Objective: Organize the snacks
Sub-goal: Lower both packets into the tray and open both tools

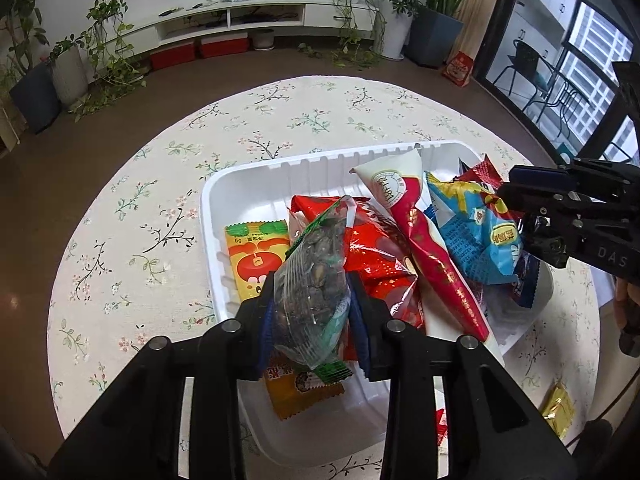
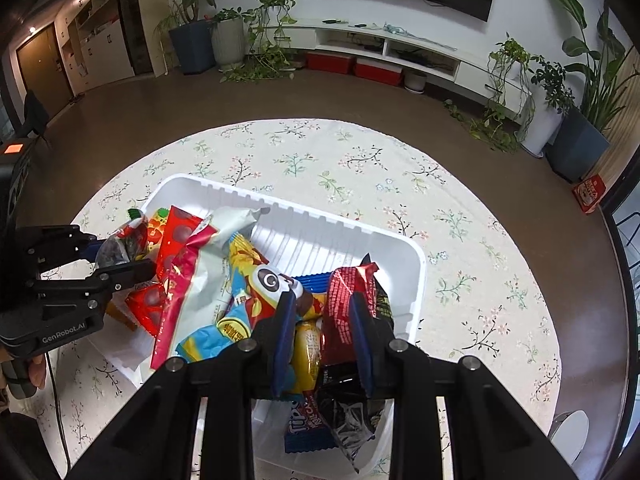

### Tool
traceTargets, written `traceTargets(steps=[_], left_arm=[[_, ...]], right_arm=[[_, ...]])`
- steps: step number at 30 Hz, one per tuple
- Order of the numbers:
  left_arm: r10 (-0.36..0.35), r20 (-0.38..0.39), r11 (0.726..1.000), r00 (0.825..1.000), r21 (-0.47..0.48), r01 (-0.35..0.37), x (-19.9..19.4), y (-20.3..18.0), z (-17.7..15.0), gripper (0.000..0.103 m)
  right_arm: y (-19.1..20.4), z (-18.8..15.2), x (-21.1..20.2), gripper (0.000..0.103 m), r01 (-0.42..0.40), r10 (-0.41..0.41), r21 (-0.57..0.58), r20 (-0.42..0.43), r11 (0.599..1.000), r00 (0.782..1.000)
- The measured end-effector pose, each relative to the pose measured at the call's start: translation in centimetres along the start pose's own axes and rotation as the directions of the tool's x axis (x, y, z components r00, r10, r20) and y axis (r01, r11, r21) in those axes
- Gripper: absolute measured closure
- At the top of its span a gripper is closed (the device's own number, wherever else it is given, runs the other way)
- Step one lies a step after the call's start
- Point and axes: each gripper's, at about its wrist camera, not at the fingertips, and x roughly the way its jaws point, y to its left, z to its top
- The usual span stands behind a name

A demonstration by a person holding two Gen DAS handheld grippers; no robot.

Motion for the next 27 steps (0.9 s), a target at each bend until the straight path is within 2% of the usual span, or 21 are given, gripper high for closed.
traceTargets(steps=[1, 2, 3, 6, 11, 14, 16, 18, 20, 23, 27], left_arm=[[0.006, 0.001, 1.0, 1.0, -0.006, -0.006, 0.0, 0.1, 0.0, 0.056], [0.012, 0.003, 1.0, 1.0, -0.015, -0.012, 0.0, 0.2, 0.0, 0.041], [0.01, 0.009, 1.0, 1.0, -0.028, -0.009, -0.1, 0.4, -0.1, 0.032], [0.005, 0.014, 0.999, 1.0, -0.041, -0.005, -0.4, 0.6, -0.2, 0.028], [0.028, 0.027, 0.999, 0.999, -0.023, -0.028, -1.6, 0.1, -0.7, 0.022], [0.045, 0.052, 0.999, 0.998, -0.018, -0.044, -3.2, -0.2, -1.0, 0.015], [0.053, 0.083, 0.999, 0.995, -0.009, -0.053, -5.0, -0.6, -1.6, 0.014], [0.057, 0.12, 0.998, 0.991, -0.016, -0.056, -7.1, -0.9, -2.5, 0.006], [0.057, 0.144, 0.998, 0.988, -0.028, -0.054, -8.8, -1.1, -3.9, 0.0], [0.053, 0.129, 0.998, 0.99, -0.053, -0.047, -10.2, -1.6, -6.6, 0.0], [0.056, 0.167, 0.995, 0.984, -0.095, -0.041, -11.9, -2.8, -10.9, 0.0]], right_arm=[[0.1, -0.1, -0.1, 0.073, 0.002, -0.002, 0.002, 0.0, 1.0, 1.0], [0.2, -0.1, -0.1, 0.073, 0.004, -0.004, 0.001, 0.001, 1.0, 1.0], [0.3, -0.2, -0.2, 0.073, 0.008, -0.008, -0.001, 0.002, 1.0, 1.0], [0.6, -0.4, -0.5, 0.068, 0.021, -0.021, -0.01, 0.008, 1.0, 1.0], [1.3, -0.9, -1.9, 0.051, 0.043, -0.042, -0.04, 0.037, 0.998, 0.998], [1.6, -1.2, -3.4, 0.042, 0.063, -0.059, -0.057, 0.068, 0.996, 0.996], [1.7, -1.7, -4.8, 0.039, 0.057, -0.053, -0.051, 0.091, 0.997, 0.994], [1.5, -2.5, -6.4, 0.031, 0.047, -0.043, -0.036, 0.125, 0.998, 0.991], [1.3, -3.9, -8.3, 0.022, 0.034, -0.034, 0.003, 0.168, 0.999, 0.985], [1.2, -7.3, -10.8, 0.014, -0.025, 0.011, 0.066, 0.216, 0.998, 0.976], [1.6, -12.9, -12.4, 0.014, -0.059, 0.037, 0.099, 0.212, 0.993, 0.977]])
